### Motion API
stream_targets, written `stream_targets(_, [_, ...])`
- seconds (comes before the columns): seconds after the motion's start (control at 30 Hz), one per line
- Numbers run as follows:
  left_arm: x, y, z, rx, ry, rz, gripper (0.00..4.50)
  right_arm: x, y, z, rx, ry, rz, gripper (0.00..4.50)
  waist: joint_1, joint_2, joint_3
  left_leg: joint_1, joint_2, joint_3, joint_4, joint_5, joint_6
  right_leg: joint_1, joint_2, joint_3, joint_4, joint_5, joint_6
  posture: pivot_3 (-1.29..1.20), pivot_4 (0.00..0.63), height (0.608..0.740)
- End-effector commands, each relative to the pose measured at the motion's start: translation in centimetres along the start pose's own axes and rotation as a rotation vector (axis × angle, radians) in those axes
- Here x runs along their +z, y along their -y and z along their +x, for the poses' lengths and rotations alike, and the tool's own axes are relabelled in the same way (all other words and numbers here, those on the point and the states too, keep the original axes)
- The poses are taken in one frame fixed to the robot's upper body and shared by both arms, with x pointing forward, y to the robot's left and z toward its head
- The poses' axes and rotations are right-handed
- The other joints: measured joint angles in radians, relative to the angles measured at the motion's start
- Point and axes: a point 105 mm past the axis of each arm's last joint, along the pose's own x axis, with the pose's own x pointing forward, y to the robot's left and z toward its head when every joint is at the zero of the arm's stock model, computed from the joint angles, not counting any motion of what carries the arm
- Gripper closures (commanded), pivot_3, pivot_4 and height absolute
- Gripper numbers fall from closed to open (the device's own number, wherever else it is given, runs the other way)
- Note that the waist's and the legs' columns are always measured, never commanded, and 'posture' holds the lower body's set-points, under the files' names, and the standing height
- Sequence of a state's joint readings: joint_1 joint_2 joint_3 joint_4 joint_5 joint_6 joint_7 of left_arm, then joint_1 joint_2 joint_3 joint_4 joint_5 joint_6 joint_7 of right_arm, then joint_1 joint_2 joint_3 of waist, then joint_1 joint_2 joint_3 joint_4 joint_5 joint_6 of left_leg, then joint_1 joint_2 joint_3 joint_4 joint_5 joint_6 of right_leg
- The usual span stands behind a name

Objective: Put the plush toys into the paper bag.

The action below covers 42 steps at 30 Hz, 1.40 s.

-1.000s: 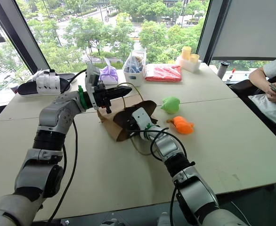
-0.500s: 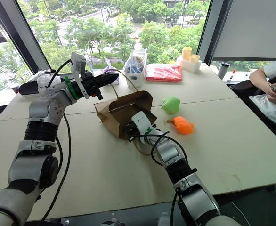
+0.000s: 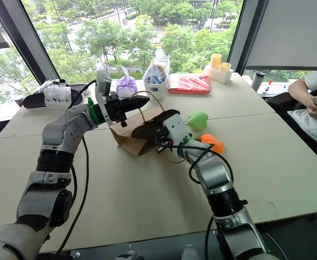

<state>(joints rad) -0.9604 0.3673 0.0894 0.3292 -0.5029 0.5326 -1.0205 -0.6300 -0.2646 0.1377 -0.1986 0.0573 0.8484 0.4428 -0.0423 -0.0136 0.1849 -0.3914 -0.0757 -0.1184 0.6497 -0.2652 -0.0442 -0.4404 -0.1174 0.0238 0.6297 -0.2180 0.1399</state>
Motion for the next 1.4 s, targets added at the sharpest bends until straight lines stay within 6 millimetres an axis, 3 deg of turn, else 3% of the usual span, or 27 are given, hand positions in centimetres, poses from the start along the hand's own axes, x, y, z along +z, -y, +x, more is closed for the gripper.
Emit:
stream_targets(0.03, [1.8, 0.8, 0.2, -0.028, 0.042, 0.05, 4.48, 2.2, 1.0, -3.2, -0.027, 0.059, 0.034, 4.5, 0.001, 0.0, 0.0, 0.0, 0.0, 0.0, 0.0, 0.0, 0.0, 0.0, 0.0, 0.0, 0.0, 0.0, 0.0, 0.0, 0.15, 0.74])
stream_targets(0.07, [1.8, 0.7, 0.2, -0.025, 0.046, 0.047, 4.48, 2.4, 1.5, -4.0, -0.04, 0.06, 0.042, 4.5, 0.002, 0.0, 0.0, 0.0, 0.0, 0.0, 0.0, 0.0, 0.0, 0.0, 0.0, 0.0, 0.0, 0.0, 0.0, 0.0, 0.15, 0.74])
stream_targets(0.17, [1.8, 0.6, 0.2, -0.023, 0.047, 0.044, 4.5, 2.6, 3.2, -6.3, -0.085, 0.056, 0.054, 3.69, 0.002, 0.0, 0.0, 0.0, 0.0, 0.0, 0.0, -0.001, 0.002, 0.0, 0.0, 0.0, 0.0, 0.0, 0.0, 0.0, 0.15, 0.74])
stream_targets(0.3, [1.6, 0.6, 0.2, -0.026, 0.048, 0.042, 4.5, 1.5, 6.0, -8.2, -0.173, 0.0, 0.051, 1.59, 0.007, 0.0, 0.0, 0.0, 0.0, 0.0, 0.001, -0.003, 0.006, 0.001, 0.0, 0.0, 0.0, 0.0, 0.0, 0.0, 0.15, 0.74])
stream_targets(0.4, [1.6, 0.7, 0.3, -0.028, 0.05, 0.04, 4.5, -0.4, 7.8, -9.0, -0.226, -0.066, 0.049, 0.08, 0.007, 0.0, 0.0, 0.0, 0.0, 0.001, 0.001, -0.003, 0.006, 0.001, 0.0, 0.0, 0.0, 0.0, 0.0, 0.0, 0.15, 0.74])
stream_targets(0.6, [1.6, 0.8, 0.4, -0.034, 0.052, 0.044, 4.5, -3.9, 9.0, -8.5, -0.221, -0.15, 0.132, 0.08, 0.003, 0.0, 0.0, 0.0, 0.0, 0.001, 0.001, -0.004, 0.006, 0.001, 0.0, 0.0, 0.0, 0.0, 0.0, 0.0, 0.15, 0.74])
stream_targets(0.73, [1.8, 0.9, 0.3, -0.034, 0.058, 0.053, 4.5, -7.9, 9.8, -7.0, -0.248, -0.234, 0.153, 0.08, 0.002, 0.0, 0.0, 0.001, 0.0, 0.002, 0.001, -0.003, 0.006, 0.001, 0.0, 0.0, -0.001, 0.0, 0.0, 0.0, 0.15, 0.74])
stream_targets(0.93, [2.0, 0.8, 0.1, -0.02, 0.063, 0.057, 4.5, -9.4, 10.7, -5.1, -0.272, -0.227, 0.198, 0.08, 0.002, 0.0, 0.0, 0.001, 0.0, 0.002, 0.001, -0.003, 0.006, 0.001, -0.001, 0.0, -0.001, 0.0, 0.0, 0.0, 0.15, 0.74])
stream_targets(1.03, [2.1, 0.7, 0.1, -0.01, 0.067, 0.062, 4.5, -8.8, 10.9, -4.4, -0.278, -0.191, 0.206, 0.08, -0.001, 0.0, 0.0, 0.001, 0.0, 0.002, 0.001, -0.002, 0.004, 0.001, 0.0, 0.0, 0.0, 0.0, 0.0, 0.0, 0.15, 0.74])
stream_targets(1.13, [2.1, 0.7, -0.1, -0.006, 0.068, 0.061, 4.5, -8.1, 11.1, -4.3, -0.284, -0.163, 0.196, 0.89, 0.0, 0.0, 0.0, 0.001, 0.0, 0.002, 0.001, -0.002, 0.004, 0.001, 0.0, 0.0, 0.0, 0.0, 0.0, 0.0, 0.15, 0.74])
stream_targets(1.33, [1.9, 0.6, -0.2, 0.001, 0.067, 0.057, 4.5, -6.8, 11.4, -5.1, -0.284, -0.135, 0.154, 3.78, 0.0, 0.0, 0.0, 0.001, 0.0, 0.002, 0.001, 0.0, 0.0, 0.001, 0.0, 0.0, 0.0, 0.0, 0.0, 0.0, 0.15, 0.74])
stream_targets(1.4, [1.8, 0.7, -0.2, 0.001, 0.067, 0.054, 4.5, -6.0, 11.4, -5.7, -0.282, -0.133, 0.113, 4.47, 0.0, 0.0, 0.0, 0.001, 0.0, 0.002, 0.001, 0.0, 0.0, 0.001, 0.0, 0.0, 0.0, 0.0, 0.0, 0.0, 0.15, 0.74])
